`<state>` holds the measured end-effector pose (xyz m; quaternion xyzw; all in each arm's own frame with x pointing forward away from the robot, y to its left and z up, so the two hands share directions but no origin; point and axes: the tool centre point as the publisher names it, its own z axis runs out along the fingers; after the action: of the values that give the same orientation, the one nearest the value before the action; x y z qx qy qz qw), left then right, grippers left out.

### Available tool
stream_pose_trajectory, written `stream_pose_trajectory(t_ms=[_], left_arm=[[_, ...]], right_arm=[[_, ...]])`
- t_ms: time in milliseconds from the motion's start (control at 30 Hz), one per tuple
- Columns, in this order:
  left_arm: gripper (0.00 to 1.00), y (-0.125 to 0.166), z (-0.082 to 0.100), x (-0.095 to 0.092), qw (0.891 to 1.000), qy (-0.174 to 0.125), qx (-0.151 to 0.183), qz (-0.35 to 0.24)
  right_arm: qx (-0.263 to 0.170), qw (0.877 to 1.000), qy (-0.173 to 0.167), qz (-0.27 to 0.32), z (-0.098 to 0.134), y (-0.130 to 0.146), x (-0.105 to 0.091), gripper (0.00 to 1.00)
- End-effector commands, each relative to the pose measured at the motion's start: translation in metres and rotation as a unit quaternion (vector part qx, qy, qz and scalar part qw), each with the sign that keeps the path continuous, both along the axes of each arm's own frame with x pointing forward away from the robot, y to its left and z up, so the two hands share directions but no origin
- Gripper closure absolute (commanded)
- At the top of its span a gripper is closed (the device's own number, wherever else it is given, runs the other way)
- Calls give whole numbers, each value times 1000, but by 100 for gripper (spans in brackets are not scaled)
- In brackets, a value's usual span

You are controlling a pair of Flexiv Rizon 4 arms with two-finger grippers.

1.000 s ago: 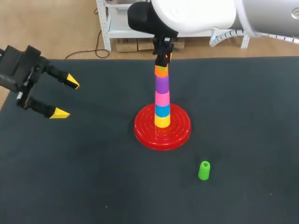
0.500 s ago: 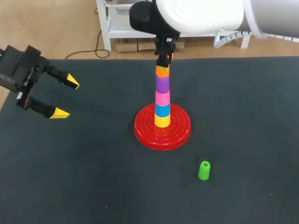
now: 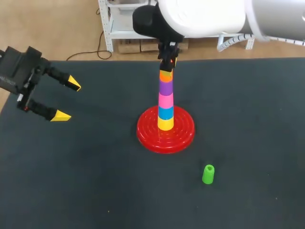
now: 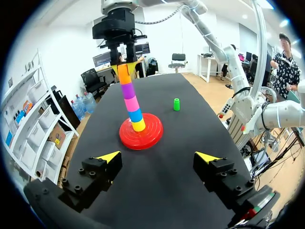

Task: Pick up and stack the cylinders on the red base in this order: pink,purple,orange,green

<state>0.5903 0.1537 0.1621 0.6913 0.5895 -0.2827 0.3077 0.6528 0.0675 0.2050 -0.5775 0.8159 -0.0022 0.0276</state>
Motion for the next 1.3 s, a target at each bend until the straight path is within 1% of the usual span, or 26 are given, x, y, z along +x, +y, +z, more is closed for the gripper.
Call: stream_pose_trajectory(t_ms=[33, 633, 933, 1267, 1300], left_arm=[[0, 1, -1, -1, 1000, -2, -2, 0], [0, 1, -1, -1, 1000, -2, -2, 0], [0, 1, -1, -1, 1000, -2, -2, 0], [0, 1, -1, -1, 1000, -2, -2, 0], [0, 1, -1, -1, 1000, -2, -2, 0]], right_arm=[[-2, 1000, 3, 1, -3, 1, 1, 100], [-1, 1000, 21, -2, -15, 0, 4, 100], [-2, 1000, 25, -3, -17, -2, 3, 100], [0, 1000, 20, -2, -15, -1, 2, 100], [9, 1000, 21, -3, -14, 0, 2, 64]])
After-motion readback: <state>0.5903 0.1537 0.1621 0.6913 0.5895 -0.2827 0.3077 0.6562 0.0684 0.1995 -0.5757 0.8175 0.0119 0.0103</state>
